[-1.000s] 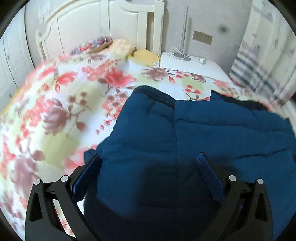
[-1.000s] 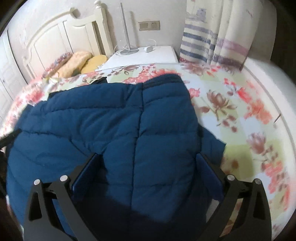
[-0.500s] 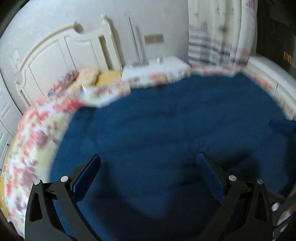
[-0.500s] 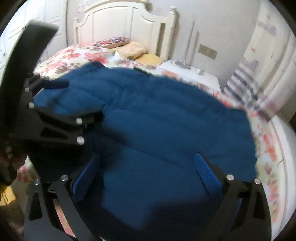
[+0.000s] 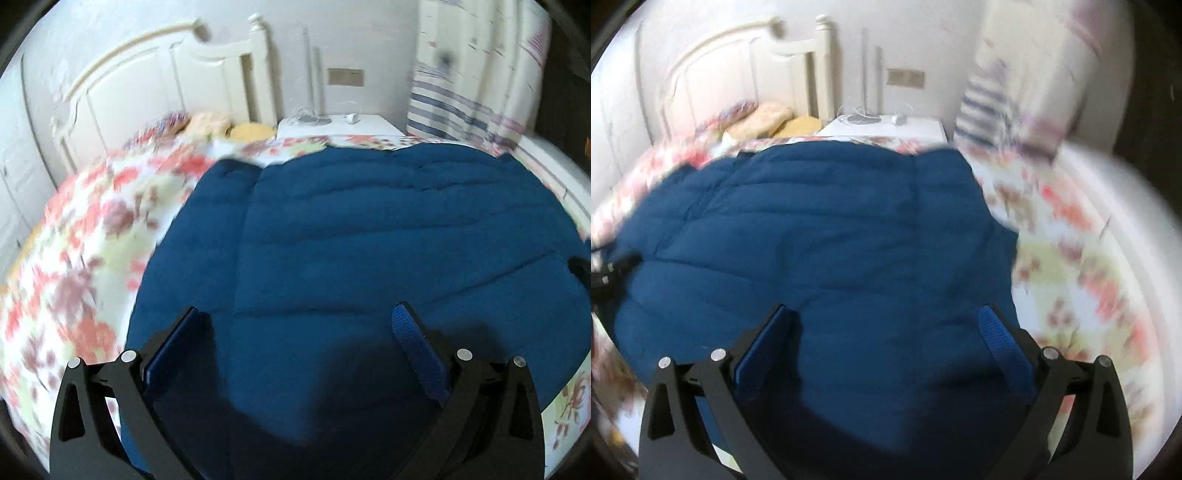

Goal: Fold large clothes
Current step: 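Press and smooth the spread jacket flat with both grippers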

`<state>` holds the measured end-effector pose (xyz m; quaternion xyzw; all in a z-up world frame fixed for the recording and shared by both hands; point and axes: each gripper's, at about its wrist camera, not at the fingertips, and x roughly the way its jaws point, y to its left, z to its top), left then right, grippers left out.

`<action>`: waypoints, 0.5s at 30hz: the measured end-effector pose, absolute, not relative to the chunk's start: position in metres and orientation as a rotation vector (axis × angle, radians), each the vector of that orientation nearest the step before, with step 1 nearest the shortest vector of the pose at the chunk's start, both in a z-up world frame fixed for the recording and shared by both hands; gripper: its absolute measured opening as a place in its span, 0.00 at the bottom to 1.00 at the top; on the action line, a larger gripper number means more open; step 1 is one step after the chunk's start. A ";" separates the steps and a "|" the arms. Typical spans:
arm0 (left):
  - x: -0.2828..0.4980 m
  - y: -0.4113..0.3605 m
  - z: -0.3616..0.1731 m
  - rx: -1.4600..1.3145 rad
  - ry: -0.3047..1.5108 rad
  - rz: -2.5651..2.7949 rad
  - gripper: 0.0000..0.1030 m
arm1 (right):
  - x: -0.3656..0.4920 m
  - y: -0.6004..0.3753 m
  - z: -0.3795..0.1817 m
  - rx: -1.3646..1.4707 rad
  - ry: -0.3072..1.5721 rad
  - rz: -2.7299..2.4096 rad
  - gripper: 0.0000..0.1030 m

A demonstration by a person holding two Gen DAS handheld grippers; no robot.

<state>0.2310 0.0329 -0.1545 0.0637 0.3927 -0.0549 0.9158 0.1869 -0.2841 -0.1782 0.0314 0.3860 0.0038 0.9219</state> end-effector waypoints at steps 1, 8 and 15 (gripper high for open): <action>0.231 0.038 -0.156 0.119 0.805 -0.109 0.96 | 0.188 -0.292 -0.183 0.115 0.795 0.025 0.98; 0.227 0.036 -0.154 0.139 0.806 -0.077 0.96 | 0.185 -0.280 -0.176 0.091 0.800 -0.060 0.97; 0.188 0.000 -0.128 0.168 0.728 -0.187 0.96 | 0.153 -0.196 -0.155 -0.086 0.681 0.137 0.97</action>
